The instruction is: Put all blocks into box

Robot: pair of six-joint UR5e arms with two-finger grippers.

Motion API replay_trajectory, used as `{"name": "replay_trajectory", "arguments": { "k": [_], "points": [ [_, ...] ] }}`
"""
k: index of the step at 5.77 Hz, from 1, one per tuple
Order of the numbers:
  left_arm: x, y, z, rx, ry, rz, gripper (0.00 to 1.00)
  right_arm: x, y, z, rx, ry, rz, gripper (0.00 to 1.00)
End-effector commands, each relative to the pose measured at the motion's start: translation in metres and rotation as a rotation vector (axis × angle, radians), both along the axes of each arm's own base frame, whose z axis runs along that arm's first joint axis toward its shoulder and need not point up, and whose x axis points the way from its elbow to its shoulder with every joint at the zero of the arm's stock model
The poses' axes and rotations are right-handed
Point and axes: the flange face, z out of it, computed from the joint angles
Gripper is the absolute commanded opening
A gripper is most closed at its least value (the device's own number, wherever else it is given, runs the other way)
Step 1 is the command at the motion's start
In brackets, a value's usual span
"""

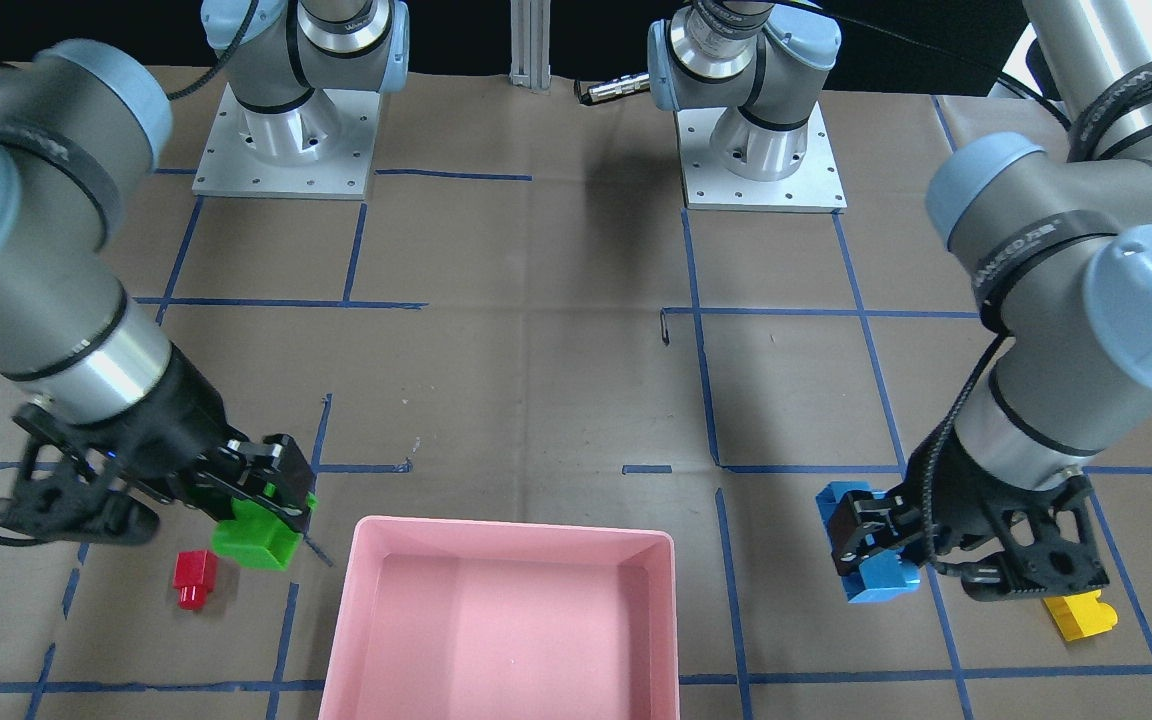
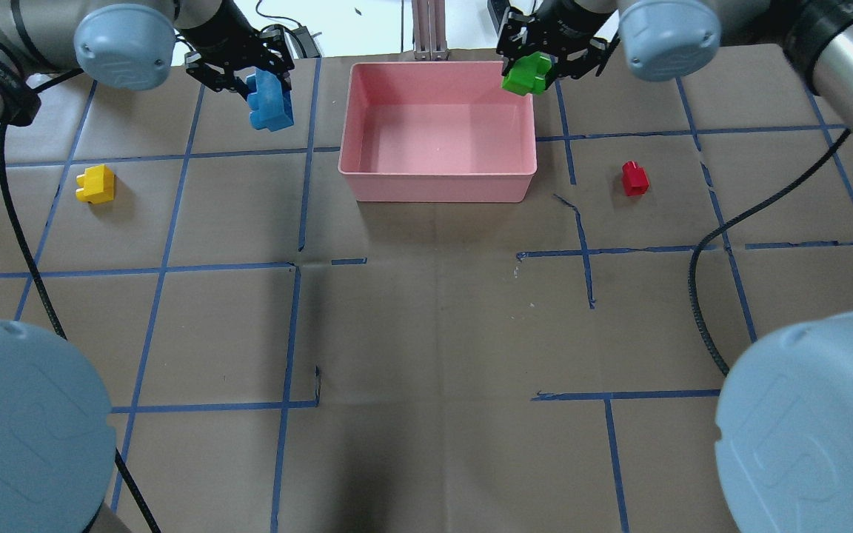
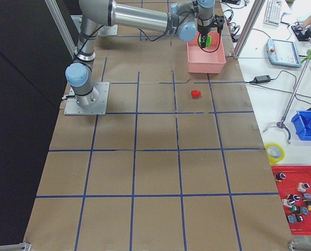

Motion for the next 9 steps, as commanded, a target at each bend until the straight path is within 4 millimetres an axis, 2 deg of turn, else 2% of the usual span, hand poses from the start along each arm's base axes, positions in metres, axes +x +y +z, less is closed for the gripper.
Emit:
{"name": "replay_trajectory", "arguments": {
  "k": [1,2,4,5,6,7,8,9],
  "points": [
    [-0.085,-0.009,-0.037,-0.008,0.038,0.102,0.3,0.049,-0.013,-0.03,0.012,-0.095,-0.098,0.23],
    [-0.108,-0.01,-0.056,-0.006,0.046,0.113,0.3,0.049,-0.012,-0.034,0.016,-0.09,-0.094,0.99],
    [-0.108,-0.007,-0.057,-0.005,0.048,0.114,0.3,0.045,-0.01,-0.031,0.017,-0.076,-0.096,1.0],
    [-0.109,-0.008,-0.059,-0.004,0.047,0.115,0.38,0.021,-0.014,-0.025,-0.006,-0.052,-0.062,1.0],
    [-0.108,-0.01,-0.059,-0.032,0.057,0.113,0.97,-0.03,-0.018,-0.015,-0.001,-0.006,-0.006,1.0],
    [-0.104,-0.009,-0.058,-0.032,0.059,0.103,0.99,-0.081,-0.017,-0.002,-0.001,0.028,0.053,1.0],
    [-0.098,-0.012,-0.049,-0.044,0.059,0.103,1.0,-0.125,-0.013,0.007,0.007,0.095,0.08,1.0],
    [-0.061,-0.018,-0.038,-0.068,0.024,0.011,1.0,-0.149,-0.008,-0.008,0.034,0.177,0.125,1.0]
  ]
}}
